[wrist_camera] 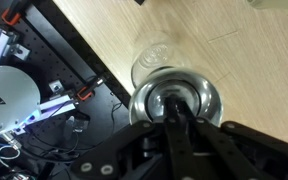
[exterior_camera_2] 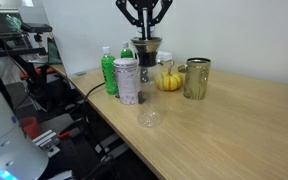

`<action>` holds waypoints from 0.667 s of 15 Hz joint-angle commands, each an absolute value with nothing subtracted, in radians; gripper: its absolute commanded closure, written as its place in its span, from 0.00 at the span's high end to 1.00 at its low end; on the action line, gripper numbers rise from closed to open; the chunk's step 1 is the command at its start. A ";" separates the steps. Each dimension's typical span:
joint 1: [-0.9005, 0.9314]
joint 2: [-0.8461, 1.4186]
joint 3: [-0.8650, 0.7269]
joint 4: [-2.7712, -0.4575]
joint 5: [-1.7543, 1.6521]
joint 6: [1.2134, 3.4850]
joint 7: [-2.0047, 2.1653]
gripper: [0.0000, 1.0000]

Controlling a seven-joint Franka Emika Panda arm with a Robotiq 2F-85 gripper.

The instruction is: Take the object and put it on the bottle

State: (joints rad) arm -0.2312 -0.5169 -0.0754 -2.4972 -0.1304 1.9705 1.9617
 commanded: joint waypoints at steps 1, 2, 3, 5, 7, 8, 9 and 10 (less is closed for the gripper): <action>-0.247 -0.505 -0.071 -2.496 -0.110 1.985 1.950 0.36; -0.247 -0.506 -0.071 -2.496 -0.110 1.984 1.950 0.42; -0.247 -0.507 -0.070 -2.496 -0.111 1.984 1.951 0.47; -0.248 -0.511 -0.070 -2.493 -0.113 1.989 1.951 0.15; -0.248 -0.515 -0.070 -2.486 -0.114 1.994 1.950 0.16; -0.247 -0.518 -0.070 -2.480 -0.112 1.994 1.949 0.10; -0.246 -0.521 -0.070 -2.473 -0.111 1.994 1.947 0.03; -0.246 -0.523 -0.070 -2.466 -0.110 1.994 1.947 0.00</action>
